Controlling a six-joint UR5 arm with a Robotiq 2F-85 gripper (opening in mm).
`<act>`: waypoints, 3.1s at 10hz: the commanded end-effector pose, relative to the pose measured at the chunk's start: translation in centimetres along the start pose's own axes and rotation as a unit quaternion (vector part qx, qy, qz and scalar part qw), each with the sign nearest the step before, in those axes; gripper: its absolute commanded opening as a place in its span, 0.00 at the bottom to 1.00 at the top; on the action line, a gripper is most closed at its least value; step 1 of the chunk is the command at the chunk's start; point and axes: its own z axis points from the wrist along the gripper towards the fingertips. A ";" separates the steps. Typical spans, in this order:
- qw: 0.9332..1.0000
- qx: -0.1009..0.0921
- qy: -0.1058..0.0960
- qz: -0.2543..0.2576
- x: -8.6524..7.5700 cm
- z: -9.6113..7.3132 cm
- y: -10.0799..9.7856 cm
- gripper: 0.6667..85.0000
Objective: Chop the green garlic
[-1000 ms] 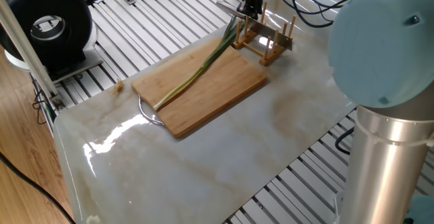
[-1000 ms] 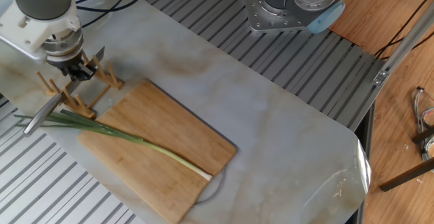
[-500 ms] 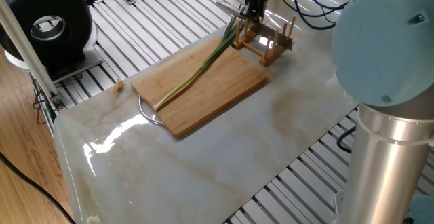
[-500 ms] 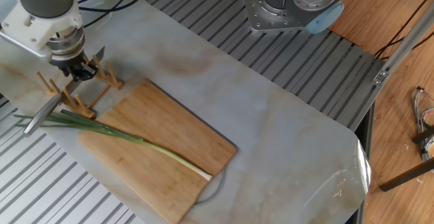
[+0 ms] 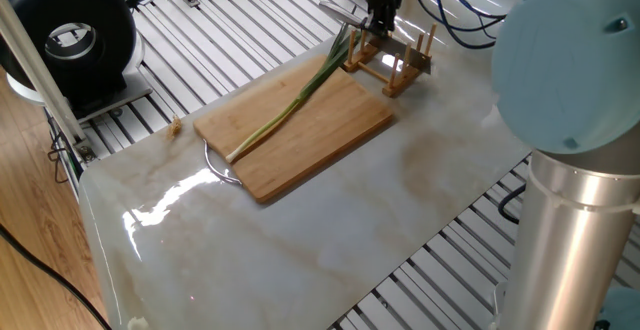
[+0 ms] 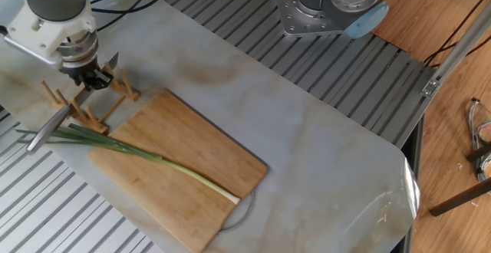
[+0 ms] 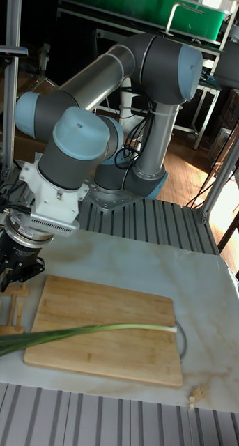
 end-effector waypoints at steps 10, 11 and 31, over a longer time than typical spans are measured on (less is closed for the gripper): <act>1.000 0.005 0.007 0.014 0.5 2.3 -0.1 0.31; 1.000 0.007 0.009 0.020 0.6 2.4 -0.1 0.30; 0.999 -0.003 0.002 0.033 0.7 3.2 0.4 0.27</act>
